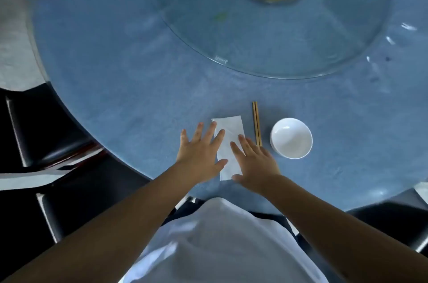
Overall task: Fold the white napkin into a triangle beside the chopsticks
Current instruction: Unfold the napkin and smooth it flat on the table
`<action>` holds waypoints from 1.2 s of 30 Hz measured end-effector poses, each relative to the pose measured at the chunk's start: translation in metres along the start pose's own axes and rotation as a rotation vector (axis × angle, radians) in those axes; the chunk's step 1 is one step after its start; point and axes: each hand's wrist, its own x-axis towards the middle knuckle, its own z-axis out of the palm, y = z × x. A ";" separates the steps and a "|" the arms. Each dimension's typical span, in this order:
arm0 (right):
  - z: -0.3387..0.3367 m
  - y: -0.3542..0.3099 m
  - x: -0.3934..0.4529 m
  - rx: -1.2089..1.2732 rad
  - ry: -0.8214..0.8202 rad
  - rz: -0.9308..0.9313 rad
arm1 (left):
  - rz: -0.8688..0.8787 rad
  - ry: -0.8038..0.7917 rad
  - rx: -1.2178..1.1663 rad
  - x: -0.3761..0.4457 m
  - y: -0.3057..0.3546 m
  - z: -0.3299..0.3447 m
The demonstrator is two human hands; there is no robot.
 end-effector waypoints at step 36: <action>0.017 0.001 -0.007 -0.053 0.283 -0.350 | 0.009 -0.031 -0.053 -0.018 -0.007 0.044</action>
